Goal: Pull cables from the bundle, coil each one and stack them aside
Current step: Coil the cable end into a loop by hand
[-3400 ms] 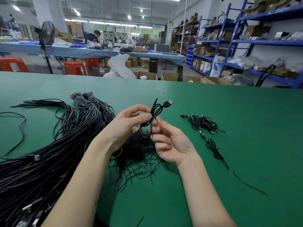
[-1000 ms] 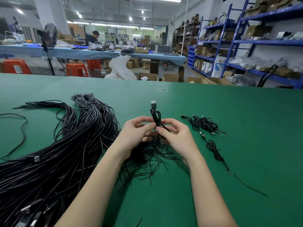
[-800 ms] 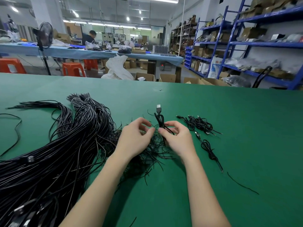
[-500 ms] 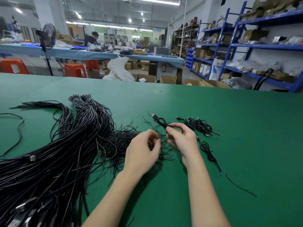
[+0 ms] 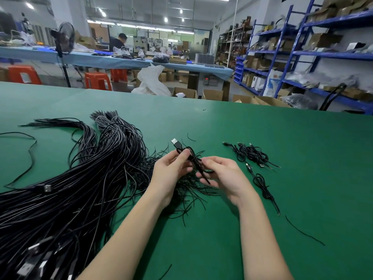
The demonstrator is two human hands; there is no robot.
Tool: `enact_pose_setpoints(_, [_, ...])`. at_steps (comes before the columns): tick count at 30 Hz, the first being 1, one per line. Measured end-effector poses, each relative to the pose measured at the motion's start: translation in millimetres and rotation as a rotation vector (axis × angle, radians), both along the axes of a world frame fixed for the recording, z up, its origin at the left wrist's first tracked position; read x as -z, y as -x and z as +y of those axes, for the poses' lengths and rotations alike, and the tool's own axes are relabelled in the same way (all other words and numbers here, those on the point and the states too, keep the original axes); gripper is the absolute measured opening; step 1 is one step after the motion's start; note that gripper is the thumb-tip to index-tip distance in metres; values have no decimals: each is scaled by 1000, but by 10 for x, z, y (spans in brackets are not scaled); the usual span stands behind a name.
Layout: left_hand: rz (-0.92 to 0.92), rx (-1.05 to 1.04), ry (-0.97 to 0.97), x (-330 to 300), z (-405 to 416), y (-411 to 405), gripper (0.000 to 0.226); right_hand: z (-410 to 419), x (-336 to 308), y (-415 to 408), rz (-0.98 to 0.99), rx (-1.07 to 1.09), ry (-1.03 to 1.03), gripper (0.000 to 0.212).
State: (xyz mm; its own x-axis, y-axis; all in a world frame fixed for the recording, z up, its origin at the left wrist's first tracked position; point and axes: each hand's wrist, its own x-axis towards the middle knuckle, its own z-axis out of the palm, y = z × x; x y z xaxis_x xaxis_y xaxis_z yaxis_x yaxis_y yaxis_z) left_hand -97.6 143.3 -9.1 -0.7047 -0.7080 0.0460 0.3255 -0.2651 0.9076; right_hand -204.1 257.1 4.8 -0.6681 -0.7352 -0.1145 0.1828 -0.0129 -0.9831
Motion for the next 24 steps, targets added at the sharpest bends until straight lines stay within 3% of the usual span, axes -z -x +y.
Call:
enact_pose_setpoints(7, [31, 55, -52, 28, -38, -9, 9, -26, -4, -59, 24, 23, 7, 9])
enact_pose_setpoints(13, [5, 75, 20, 34, -44, 17, 14, -53, 26, -52, 55, 33, 24, 7])
enact_pose_setpoints(16, [-48, 76, 113, 19, -58, -1, 14, -10, 30, -29, 75, -70, 35, 22])
enact_pose_setpoints(19, [-277, 26, 356, -30, -128, -41, 22, 36, 27, 8, 208, -60, -21, 30])
enact_pose_setpoints(22, [-616, -219, 841, -14, -218, -76, 36, 17, 73, 46, 225, 134, -55, 23])
enact_pose_setpoints(24, [-633, -338, 1021, 15, -231, -111, 35, 8, 123, 72, 242, 242, -69, 23])
